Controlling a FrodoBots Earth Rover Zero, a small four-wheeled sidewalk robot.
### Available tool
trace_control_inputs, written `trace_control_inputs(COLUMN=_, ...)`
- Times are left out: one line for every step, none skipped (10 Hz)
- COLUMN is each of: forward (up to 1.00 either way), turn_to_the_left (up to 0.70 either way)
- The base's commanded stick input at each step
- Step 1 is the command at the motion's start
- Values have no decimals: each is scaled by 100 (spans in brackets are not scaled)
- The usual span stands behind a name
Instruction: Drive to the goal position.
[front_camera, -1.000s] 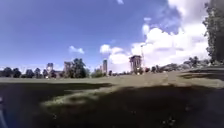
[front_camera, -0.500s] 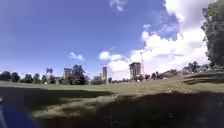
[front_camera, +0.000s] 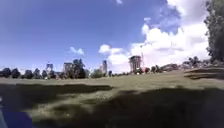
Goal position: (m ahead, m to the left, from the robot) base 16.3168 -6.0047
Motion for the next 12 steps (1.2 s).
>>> trace_control_inputs(forward=70, turn_to_the_left=-35)
trace_control_inputs(forward=70, turn_to_the_left=-35)
trace_control_inputs(forward=70, turn_to_the_left=-35)
trace_control_inputs(forward=70, turn_to_the_left=-35)
trace_control_inputs(forward=70, turn_to_the_left=-35)
trace_control_inputs(forward=70, turn_to_the_left=-17)
trace_control_inputs(forward=70, turn_to_the_left=0)
trace_control_inputs(forward=70, turn_to_the_left=0)
trace_control_inputs(forward=70, turn_to_the_left=0)
trace_control_inputs(forward=70, turn_to_the_left=0)
trace_control_inputs(forward=70, turn_to_the_left=0)
trace_control_inputs(forward=70, turn_to_the_left=0)
